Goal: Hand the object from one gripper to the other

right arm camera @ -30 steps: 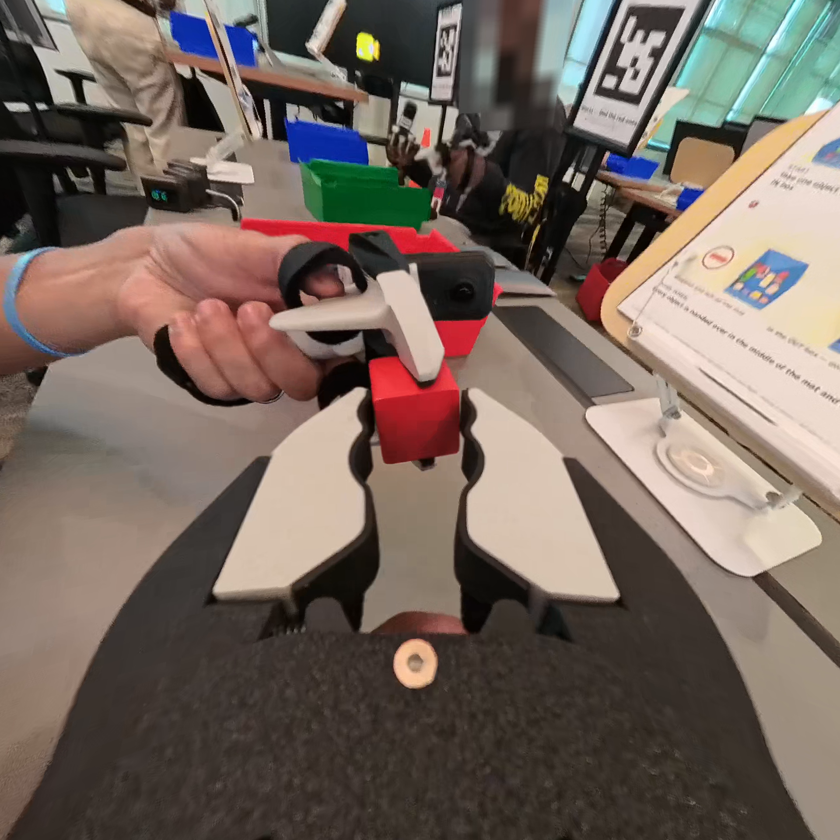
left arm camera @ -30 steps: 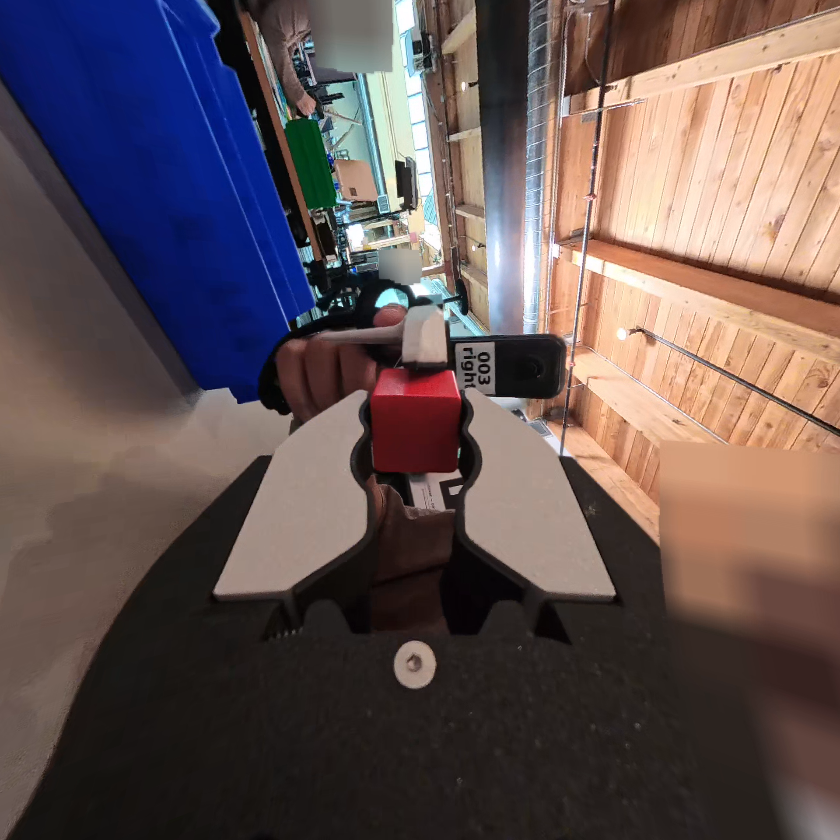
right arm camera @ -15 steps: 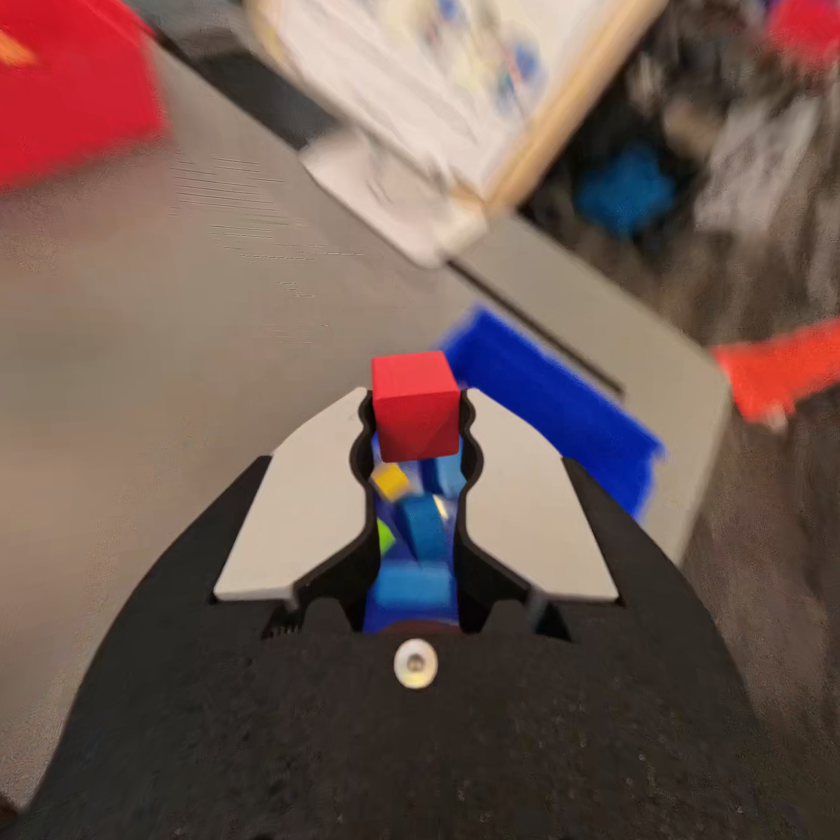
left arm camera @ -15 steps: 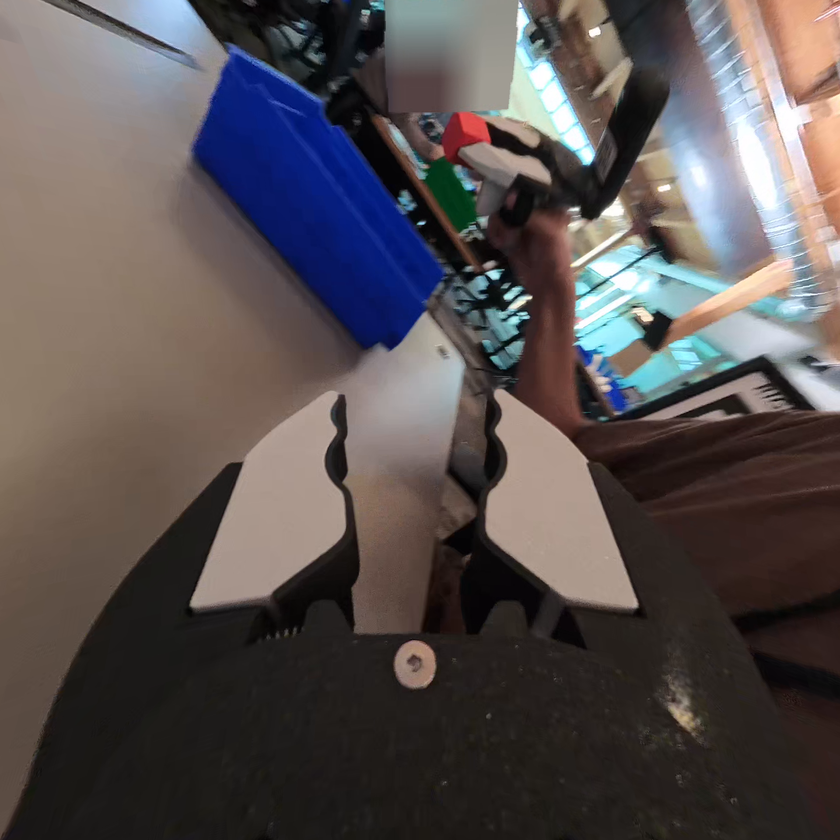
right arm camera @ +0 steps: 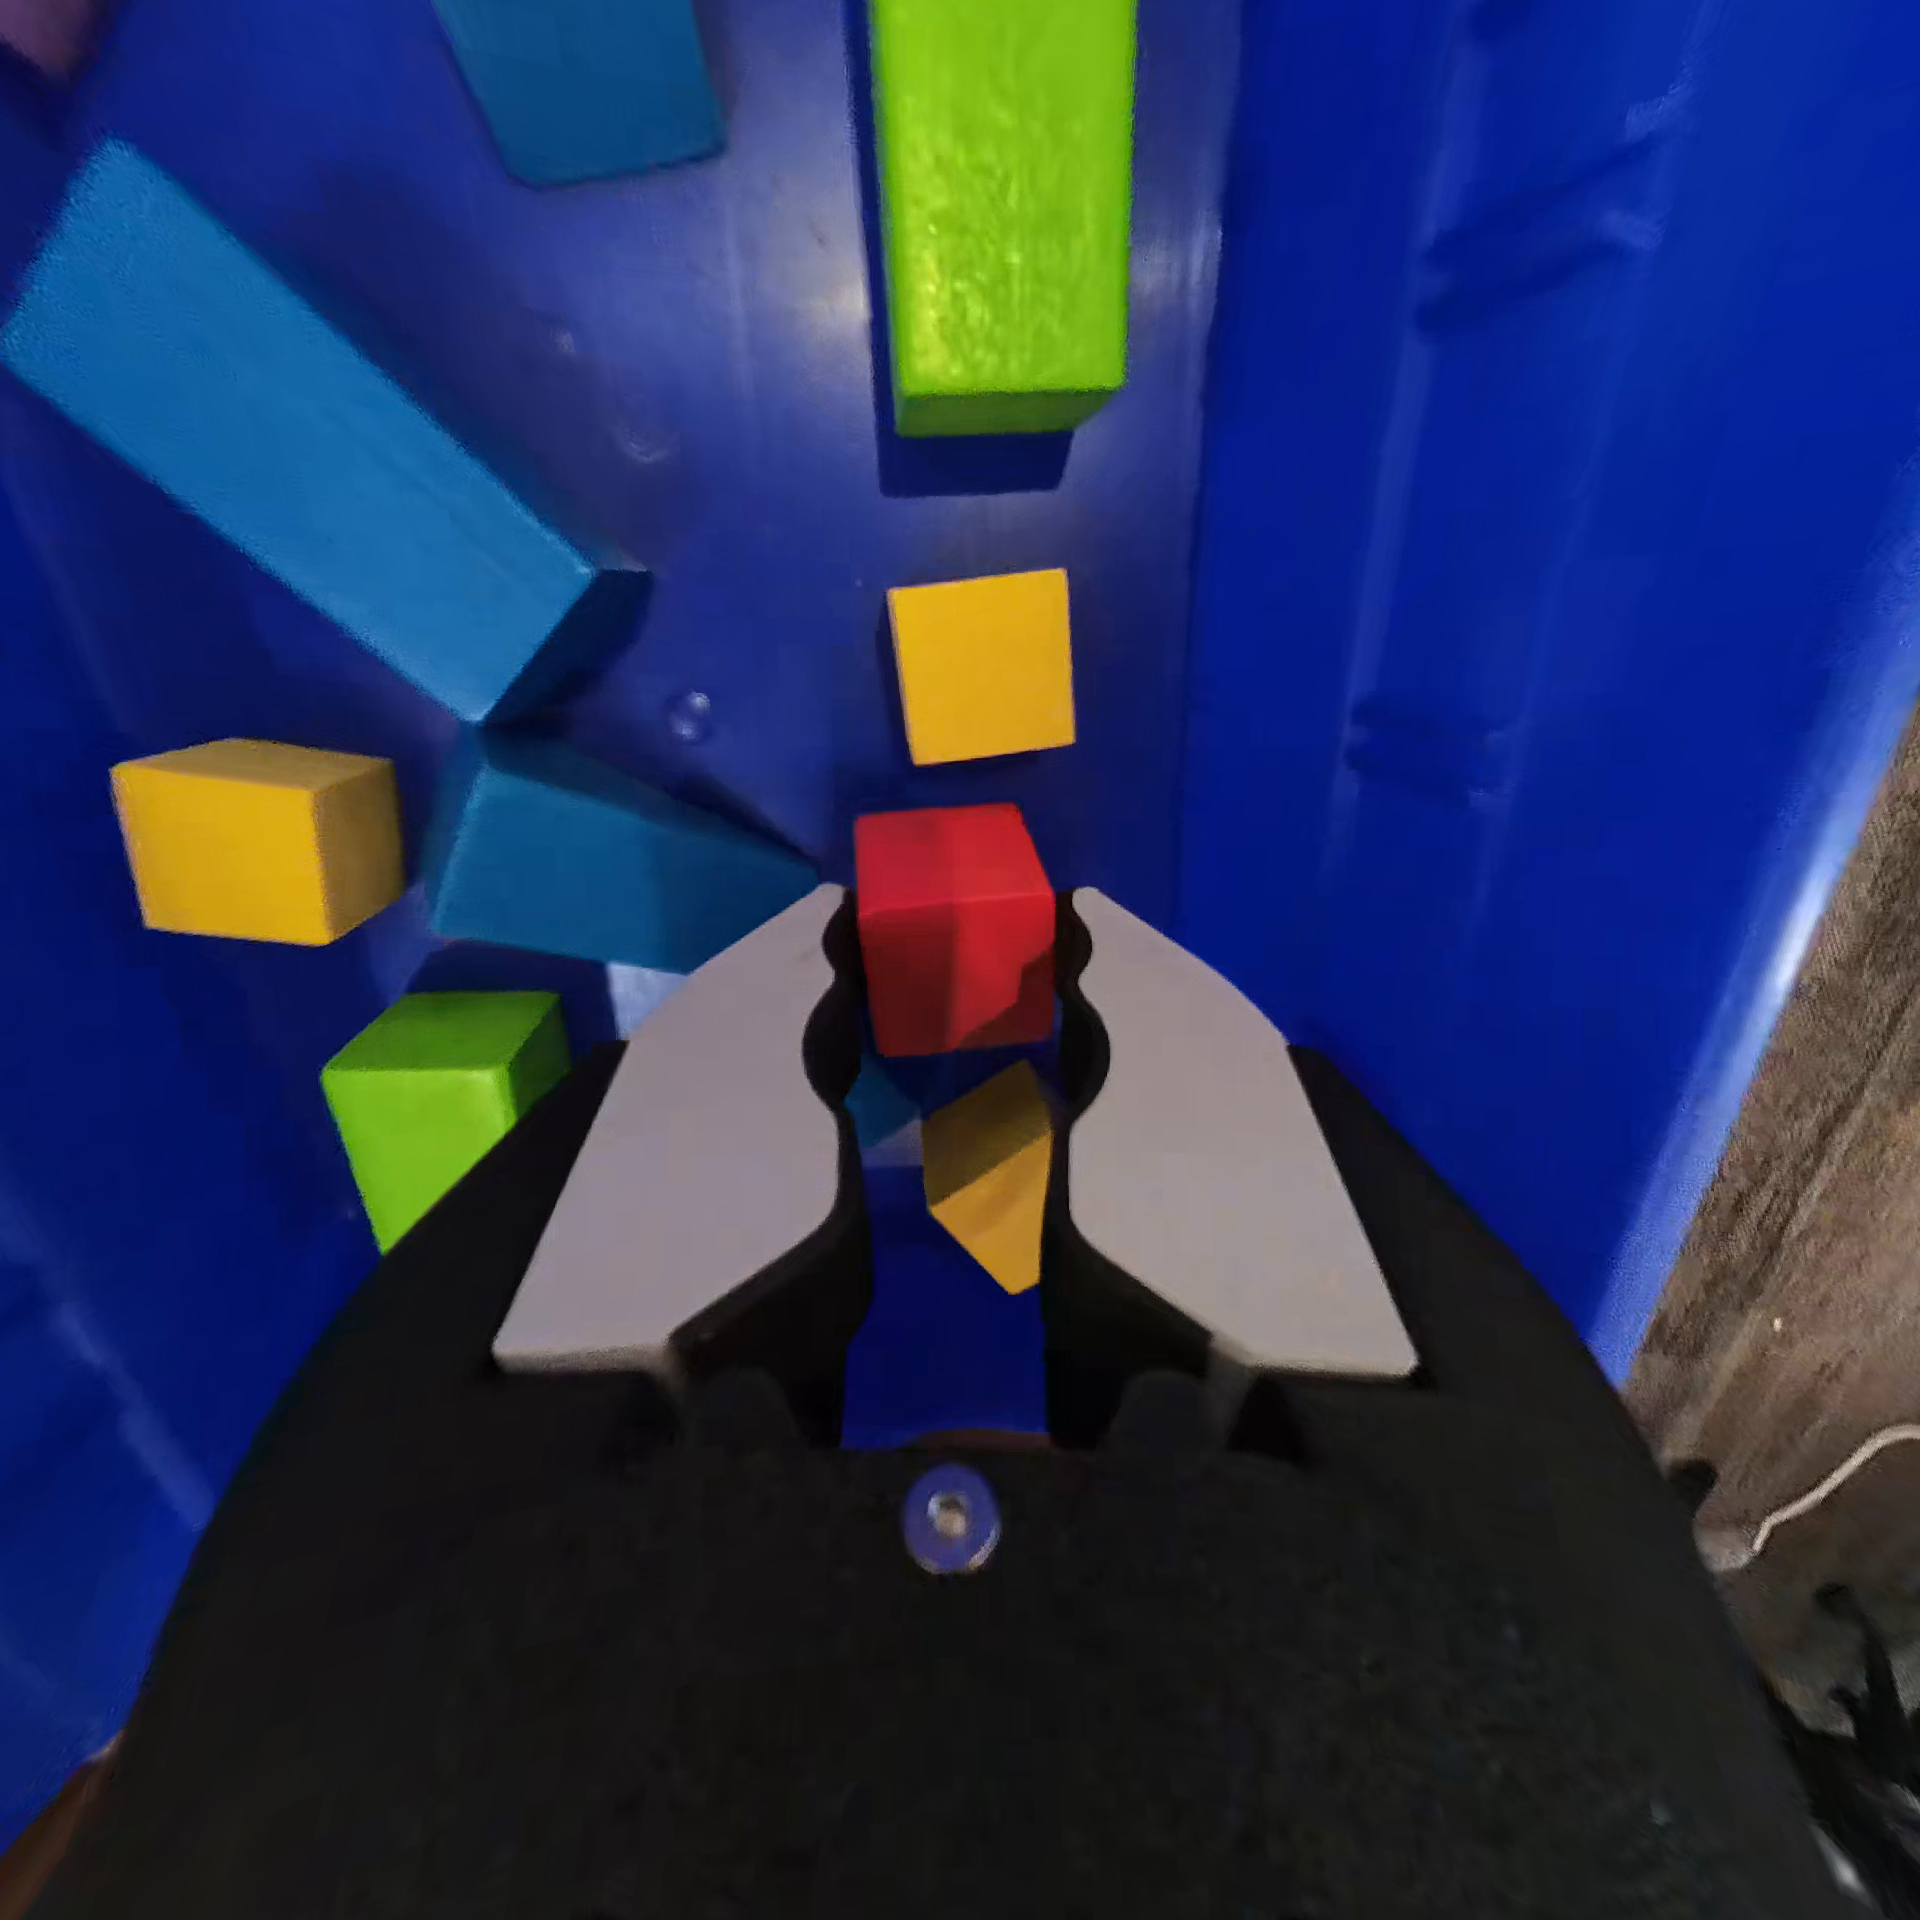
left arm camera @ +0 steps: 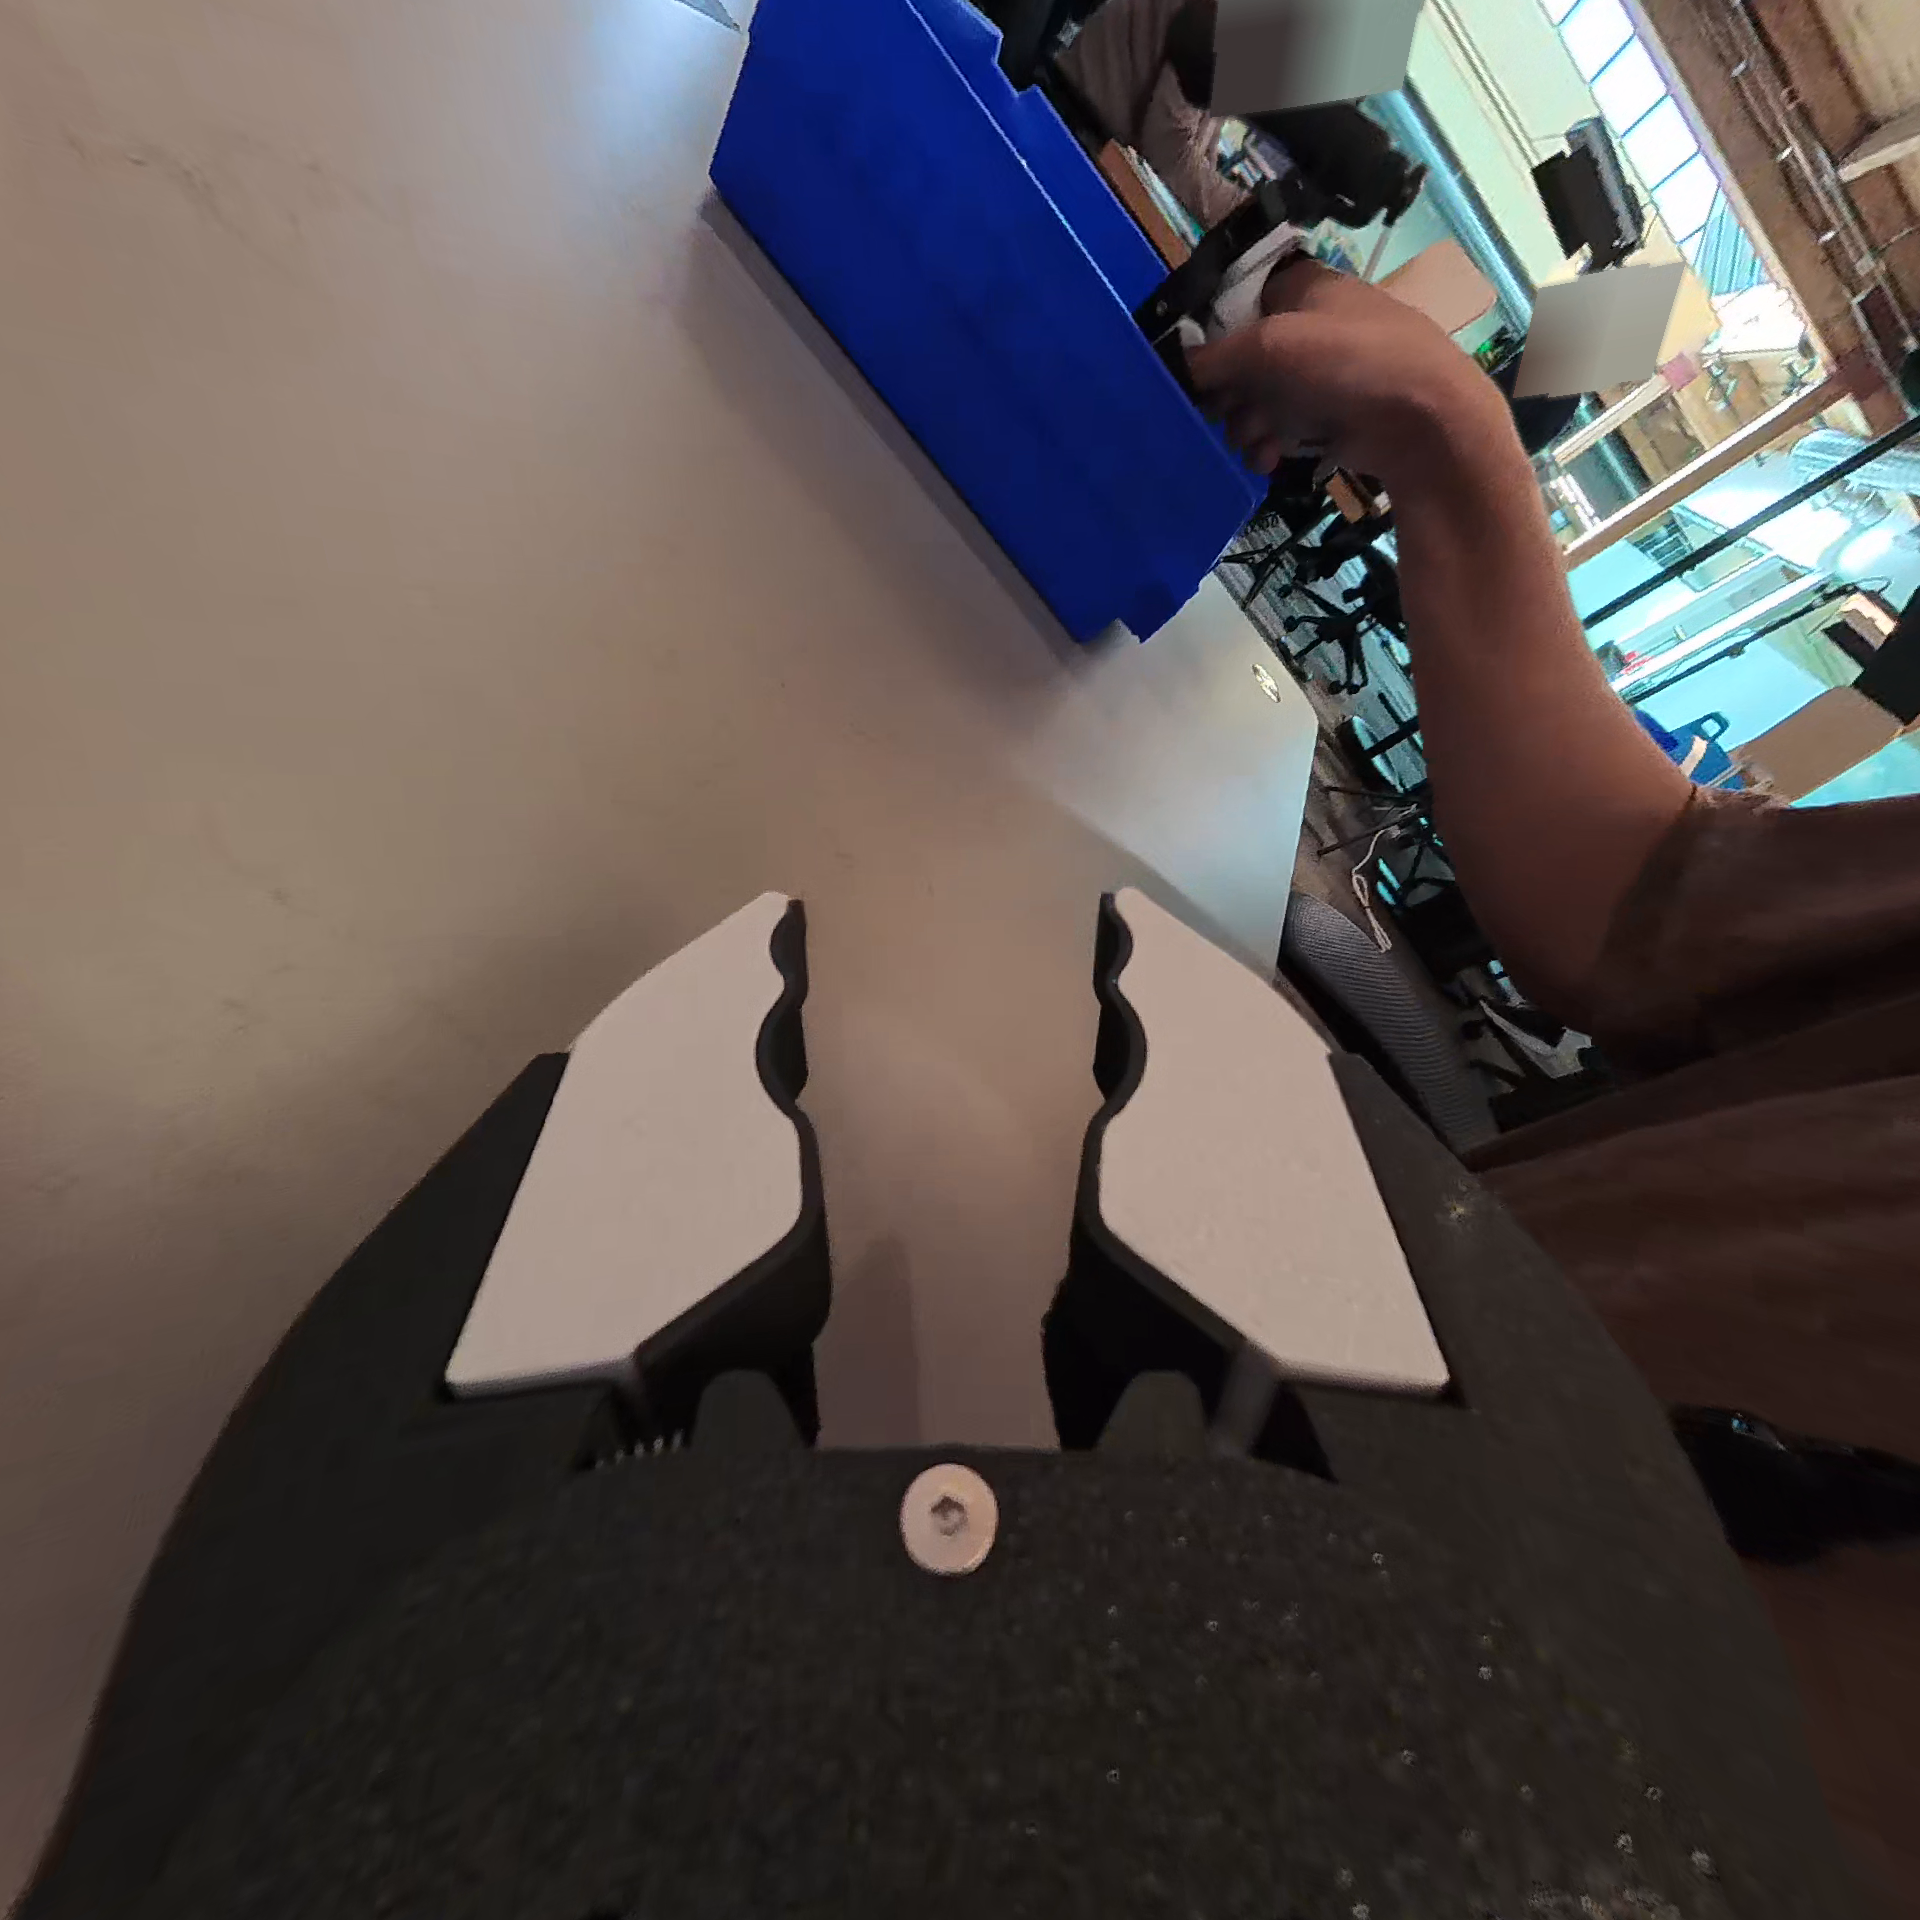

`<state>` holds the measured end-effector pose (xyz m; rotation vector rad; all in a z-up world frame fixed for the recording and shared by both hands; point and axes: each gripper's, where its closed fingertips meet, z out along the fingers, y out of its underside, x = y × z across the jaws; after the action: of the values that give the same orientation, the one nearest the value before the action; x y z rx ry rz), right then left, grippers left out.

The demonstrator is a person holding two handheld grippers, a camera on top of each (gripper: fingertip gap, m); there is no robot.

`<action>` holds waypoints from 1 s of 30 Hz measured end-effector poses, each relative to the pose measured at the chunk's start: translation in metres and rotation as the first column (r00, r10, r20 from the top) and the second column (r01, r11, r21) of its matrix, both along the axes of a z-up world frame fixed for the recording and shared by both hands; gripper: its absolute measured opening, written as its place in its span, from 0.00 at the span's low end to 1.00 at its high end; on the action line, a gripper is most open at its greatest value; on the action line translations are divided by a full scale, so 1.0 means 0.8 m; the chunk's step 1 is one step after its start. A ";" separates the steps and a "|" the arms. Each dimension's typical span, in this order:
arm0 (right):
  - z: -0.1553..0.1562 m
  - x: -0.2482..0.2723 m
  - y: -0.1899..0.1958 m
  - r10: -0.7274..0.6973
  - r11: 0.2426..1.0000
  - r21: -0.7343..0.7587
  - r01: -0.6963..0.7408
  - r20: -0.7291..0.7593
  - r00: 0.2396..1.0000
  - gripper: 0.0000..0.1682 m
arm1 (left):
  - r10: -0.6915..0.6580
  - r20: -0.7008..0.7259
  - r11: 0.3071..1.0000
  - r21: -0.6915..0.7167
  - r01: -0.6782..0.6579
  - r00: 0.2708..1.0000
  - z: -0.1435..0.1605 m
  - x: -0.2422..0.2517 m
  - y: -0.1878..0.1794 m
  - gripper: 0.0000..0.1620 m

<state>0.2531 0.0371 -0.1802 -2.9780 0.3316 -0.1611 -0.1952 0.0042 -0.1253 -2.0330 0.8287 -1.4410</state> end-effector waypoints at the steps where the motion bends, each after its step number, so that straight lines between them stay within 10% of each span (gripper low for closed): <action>1: -0.005 0.004 -0.004 -0.020 0.999 -0.027 0.020 0.009 1.000 0.21 | -0.007 -0.001 1.000 -0.001 0.007 1.000 -0.001 0.000 -0.001 0.33; 8: -0.001 0.018 -0.007 -0.031 0.999 -0.034 0.035 0.097 0.995 0.26 | -0.027 -0.005 0.999 -0.019 0.026 1.000 -0.005 0.000 -0.006 0.33; 12: 0.097 0.014 0.004 -0.039 0.969 0.245 -0.012 0.205 0.978 0.34 | -0.002 -0.035 0.999 0.033 0.004 0.999 -0.006 -0.004 -0.001 0.33; 15: 0.190 -0.035 0.019 0.042 0.774 0.612 -0.160 0.202 0.978 0.33 | 0.053 -0.055 0.993 0.111 -0.046 0.997 -0.002 -0.010 0.010 0.33; 19: 0.242 -0.191 0.005 0.413 0.264 0.936 -0.233 0.109 0.904 0.31 | 0.120 -0.083 0.969 0.224 -0.099 0.989 0.002 -0.016 0.023 0.33; 22: 0.215 -0.305 -0.028 0.643 0.092 0.994 -0.062 -0.012 0.766 0.29 | 0.134 -0.083 0.960 0.257 -0.109 0.987 0.005 -0.013 0.025 0.33; 30: 0.117 -0.423 -0.056 0.785 0.097 0.976 -0.194 0.045 0.618 0.28 | 0.157 -0.033 0.962 0.232 -0.145 0.987 0.046 -0.023 0.020 0.36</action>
<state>-0.0856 -0.0079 -0.0865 -1.6186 -0.5174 0.7082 -0.2137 0.0203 -0.0881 -1.9192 0.8014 -1.1584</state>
